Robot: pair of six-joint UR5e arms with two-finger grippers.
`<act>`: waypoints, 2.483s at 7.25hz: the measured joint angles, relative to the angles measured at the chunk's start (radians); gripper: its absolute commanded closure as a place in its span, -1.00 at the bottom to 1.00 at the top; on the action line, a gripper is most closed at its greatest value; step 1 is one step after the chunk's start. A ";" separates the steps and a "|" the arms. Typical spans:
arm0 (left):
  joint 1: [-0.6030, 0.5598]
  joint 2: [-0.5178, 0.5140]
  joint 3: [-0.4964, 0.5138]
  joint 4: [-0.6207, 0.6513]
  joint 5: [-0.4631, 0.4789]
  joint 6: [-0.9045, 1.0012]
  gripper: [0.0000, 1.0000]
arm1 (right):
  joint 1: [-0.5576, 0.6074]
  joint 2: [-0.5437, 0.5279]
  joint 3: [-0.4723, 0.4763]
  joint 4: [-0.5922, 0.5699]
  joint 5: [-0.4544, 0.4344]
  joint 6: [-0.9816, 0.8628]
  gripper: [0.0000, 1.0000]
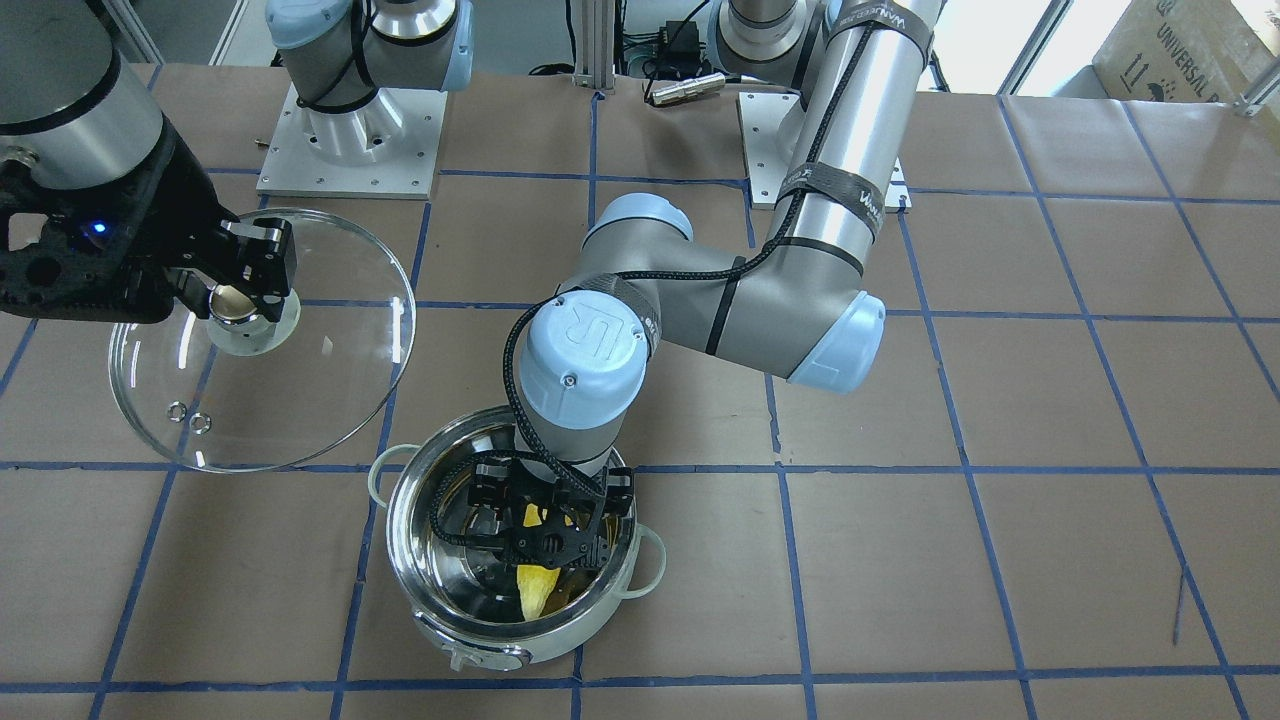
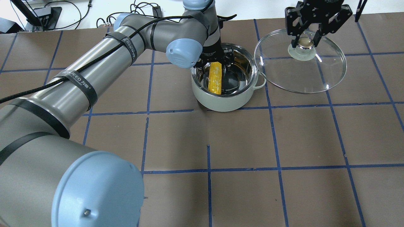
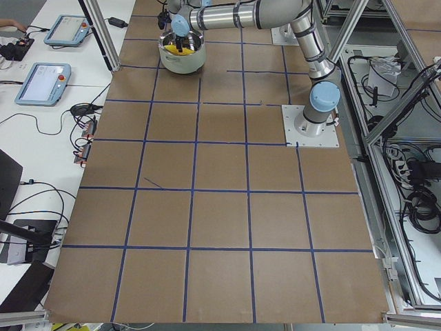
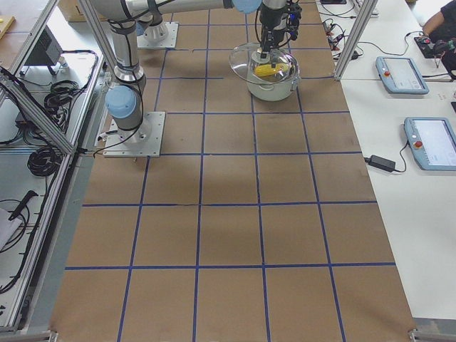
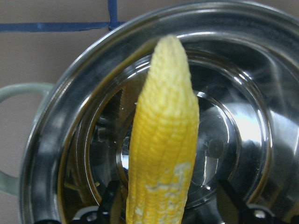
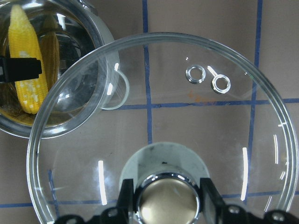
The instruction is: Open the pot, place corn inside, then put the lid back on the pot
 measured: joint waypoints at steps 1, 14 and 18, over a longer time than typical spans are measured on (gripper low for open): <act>0.001 0.015 0.002 -0.001 0.002 0.001 -0.99 | 0.000 0.000 0.000 0.001 0.000 0.000 0.35; 0.376 0.675 -0.289 -0.419 0.145 0.373 -0.99 | 0.293 0.311 -0.152 -0.224 -0.003 0.179 0.35; 0.374 0.685 -0.307 -0.393 0.149 0.372 -0.99 | 0.295 0.363 -0.148 -0.244 0.001 0.172 0.35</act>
